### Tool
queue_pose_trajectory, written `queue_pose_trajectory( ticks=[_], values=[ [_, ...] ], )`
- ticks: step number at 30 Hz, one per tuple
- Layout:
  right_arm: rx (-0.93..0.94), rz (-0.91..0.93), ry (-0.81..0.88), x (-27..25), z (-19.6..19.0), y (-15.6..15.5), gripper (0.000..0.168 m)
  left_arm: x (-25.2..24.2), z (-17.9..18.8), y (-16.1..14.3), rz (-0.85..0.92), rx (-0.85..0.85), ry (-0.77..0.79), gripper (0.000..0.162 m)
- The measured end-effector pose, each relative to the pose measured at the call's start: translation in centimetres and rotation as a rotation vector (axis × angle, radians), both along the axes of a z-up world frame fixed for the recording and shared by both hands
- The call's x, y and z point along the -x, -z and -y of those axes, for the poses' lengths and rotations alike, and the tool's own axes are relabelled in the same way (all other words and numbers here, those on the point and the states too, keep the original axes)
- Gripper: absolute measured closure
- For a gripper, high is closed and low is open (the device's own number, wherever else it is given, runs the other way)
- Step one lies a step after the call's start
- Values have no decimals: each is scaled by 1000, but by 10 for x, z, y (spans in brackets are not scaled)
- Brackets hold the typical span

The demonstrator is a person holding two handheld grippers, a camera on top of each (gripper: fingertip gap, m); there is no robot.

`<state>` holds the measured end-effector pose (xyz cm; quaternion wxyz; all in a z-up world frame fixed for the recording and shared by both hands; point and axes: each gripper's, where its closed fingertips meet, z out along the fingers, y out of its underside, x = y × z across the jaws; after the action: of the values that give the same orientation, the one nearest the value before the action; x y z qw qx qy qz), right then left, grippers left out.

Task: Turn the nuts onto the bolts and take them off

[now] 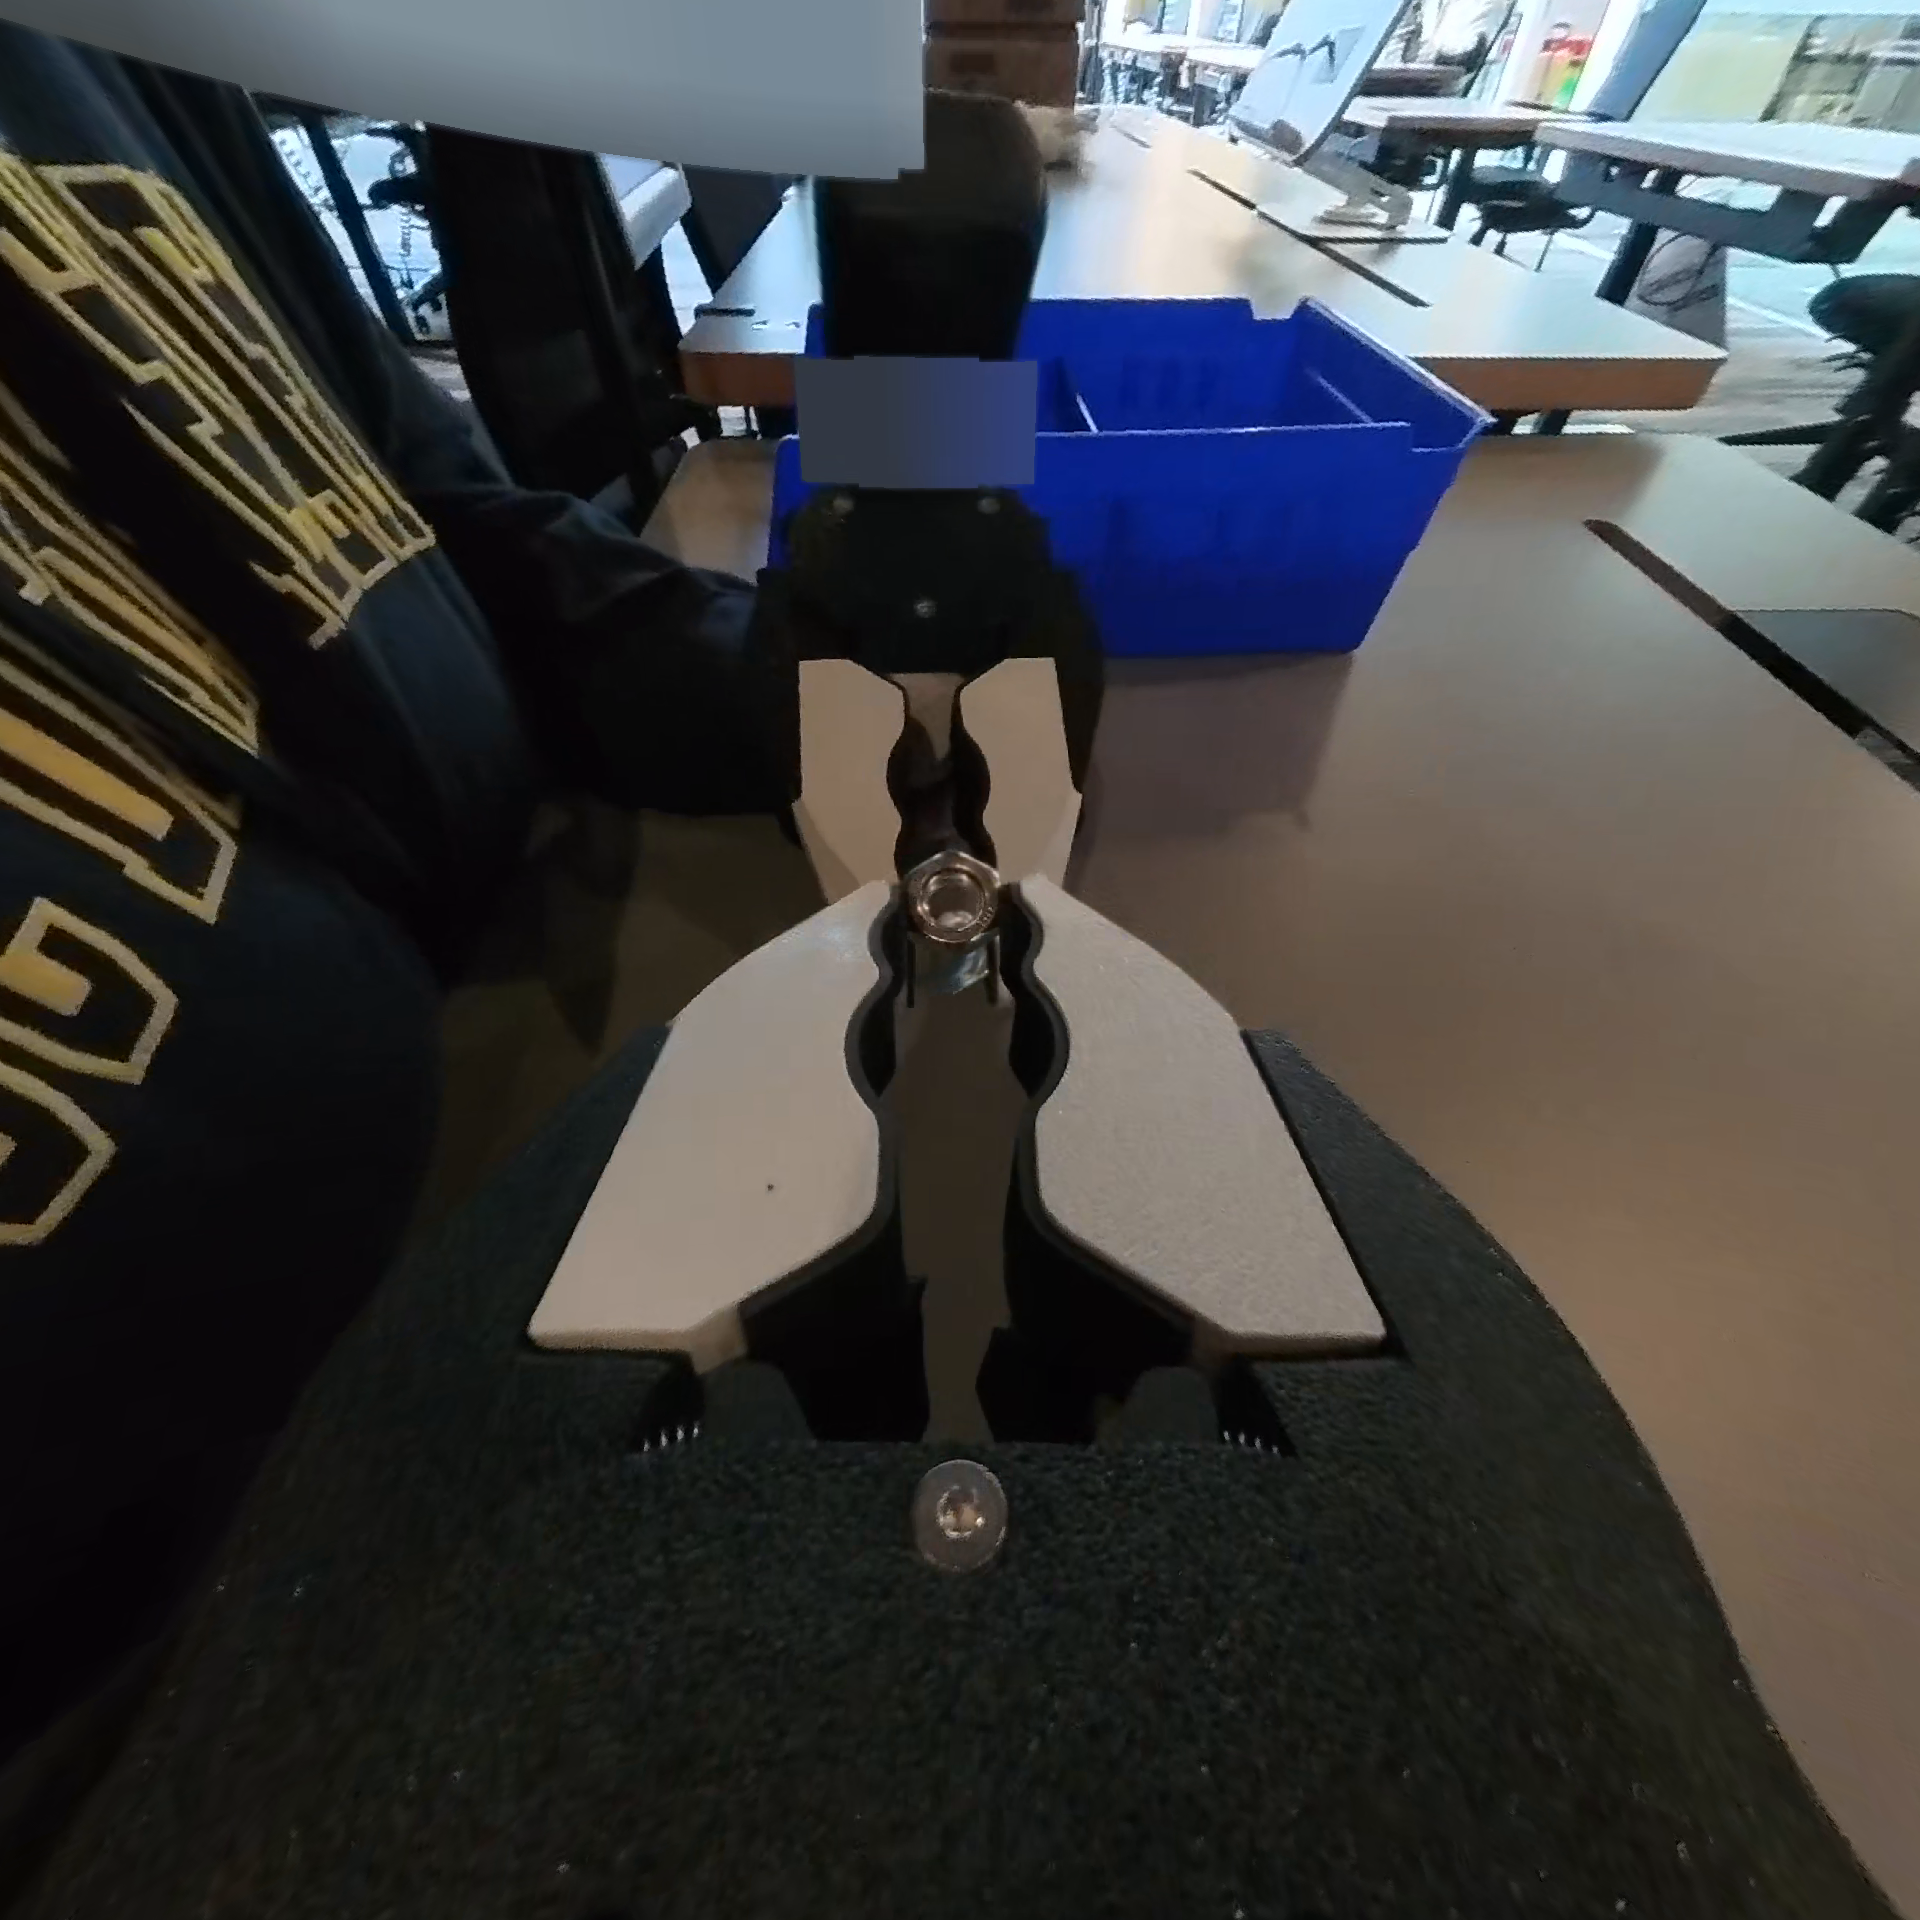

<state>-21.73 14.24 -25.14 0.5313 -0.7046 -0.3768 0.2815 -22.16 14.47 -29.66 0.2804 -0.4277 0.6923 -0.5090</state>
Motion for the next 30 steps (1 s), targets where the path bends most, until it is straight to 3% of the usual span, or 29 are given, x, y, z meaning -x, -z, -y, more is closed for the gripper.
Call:
queue_pose_trajectory(
  ticks=[19,25,30],
  values=[
    [-10,-10,6,3,-4,5,151,1,0,-6,30,30,10,145],
    [36,-32,137,-2,-15,6,151,-3,-11,-4,28,11,-74,145],
    [154,-95,366,-5,-27,6,151,-5,-23,-5,37,-19,-161,145]
  ],
)
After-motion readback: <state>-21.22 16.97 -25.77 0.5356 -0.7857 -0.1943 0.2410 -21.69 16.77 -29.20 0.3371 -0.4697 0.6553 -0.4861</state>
